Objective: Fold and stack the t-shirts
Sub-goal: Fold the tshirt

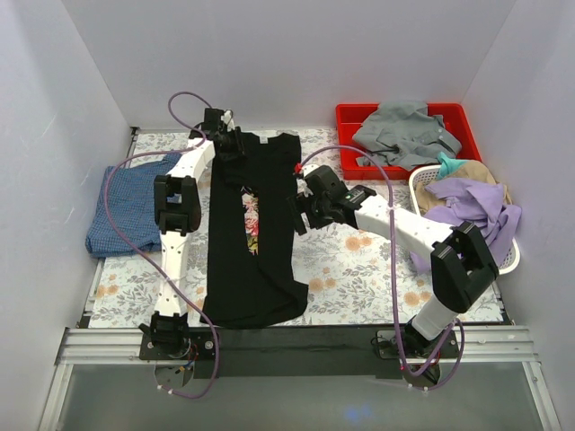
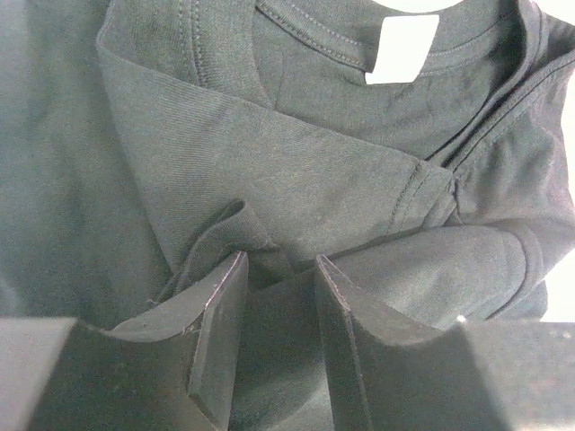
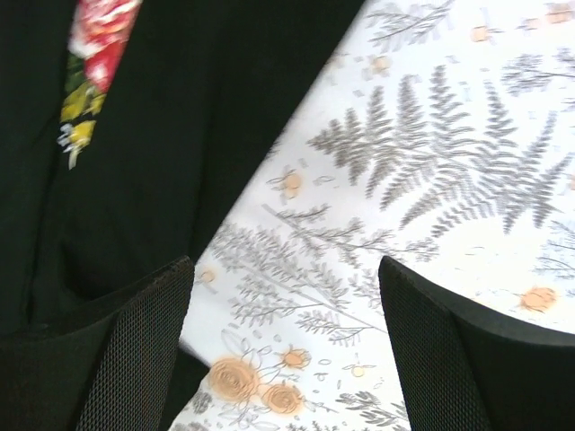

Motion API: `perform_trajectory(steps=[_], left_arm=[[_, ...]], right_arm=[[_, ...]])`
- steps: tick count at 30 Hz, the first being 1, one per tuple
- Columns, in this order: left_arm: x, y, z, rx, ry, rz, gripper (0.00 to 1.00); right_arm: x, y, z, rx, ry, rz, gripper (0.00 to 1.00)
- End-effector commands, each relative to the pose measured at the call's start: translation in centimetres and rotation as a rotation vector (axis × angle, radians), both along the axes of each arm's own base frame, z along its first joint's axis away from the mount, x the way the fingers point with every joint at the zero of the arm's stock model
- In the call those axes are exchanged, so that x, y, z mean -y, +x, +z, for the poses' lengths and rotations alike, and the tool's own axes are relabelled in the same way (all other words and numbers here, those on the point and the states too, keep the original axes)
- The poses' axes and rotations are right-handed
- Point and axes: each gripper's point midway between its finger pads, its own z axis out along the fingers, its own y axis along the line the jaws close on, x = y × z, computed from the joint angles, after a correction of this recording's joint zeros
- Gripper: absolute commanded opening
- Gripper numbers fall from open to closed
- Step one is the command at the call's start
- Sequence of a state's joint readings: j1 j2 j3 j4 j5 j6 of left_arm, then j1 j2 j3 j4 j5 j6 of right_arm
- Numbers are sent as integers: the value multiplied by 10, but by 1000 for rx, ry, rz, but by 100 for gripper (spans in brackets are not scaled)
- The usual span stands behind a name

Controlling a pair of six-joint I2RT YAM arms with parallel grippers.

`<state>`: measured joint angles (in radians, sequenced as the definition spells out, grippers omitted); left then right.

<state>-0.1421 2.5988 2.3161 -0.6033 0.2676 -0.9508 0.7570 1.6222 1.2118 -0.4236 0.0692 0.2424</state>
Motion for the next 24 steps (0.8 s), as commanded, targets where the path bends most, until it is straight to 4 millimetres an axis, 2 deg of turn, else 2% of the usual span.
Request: perform_trajectory(steps=[1,2,3,4,6,9,11,12,13,15,16,17,18,19,20,21,22,23,24], left_arm=[[-31,-13,-5,-46,74,84,35],[-27,-6,21,15,48,81,35],[-25,-4,31,38,32,81,35],[-17,-2,50,67,-19,66,35],[-9,9,98,171,-67,54,36],[3,12,146,251,-140,21,37],[11,11,172,287,-192,1,37],[13,7,192,315,-211,-7,37],[14,3,198,315,-226,-10,37],[16,-11,206,290,-234,-5,37],[12,-23,226,299,-227,19,37],[12,-41,203,205,-206,42,36],[6,-53,196,171,-173,87,35],[3,-76,208,157,-158,98,35],[9,-108,170,50,-127,95,34],[8,-125,161,27,-107,123,34],[13,-149,186,74,-120,110,34],[23,-187,139,-39,-84,92,34],[27,-203,133,-58,-72,111,34]], right_arm=[[9,32,20,110,-44,-134,89],[10,37,24,127,-47,-155,89],[12,42,28,142,-47,-194,89],[19,50,30,158,-61,-231,89],[16,58,44,178,-23,-242,90],[-9,61,56,184,83,-144,90],[-27,54,52,134,129,-55,89],[-34,51,55,122,150,-23,89],[-47,39,52,69,190,55,89],[-54,25,49,18,211,127,88],[-53,9,44,-27,194,165,88],[-51,0,41,-32,172,213,88],[-46,-12,34,-50,150,248,86],[-43,-31,29,-80,116,285,85],[-39,-41,25,-86,84,306,84],[-35,-51,31,-69,77,315,84],[-33,-75,21,-103,65,359,84],[-31,-89,18,-121,64,371,84],[-30,-102,22,-105,58,382,84]])
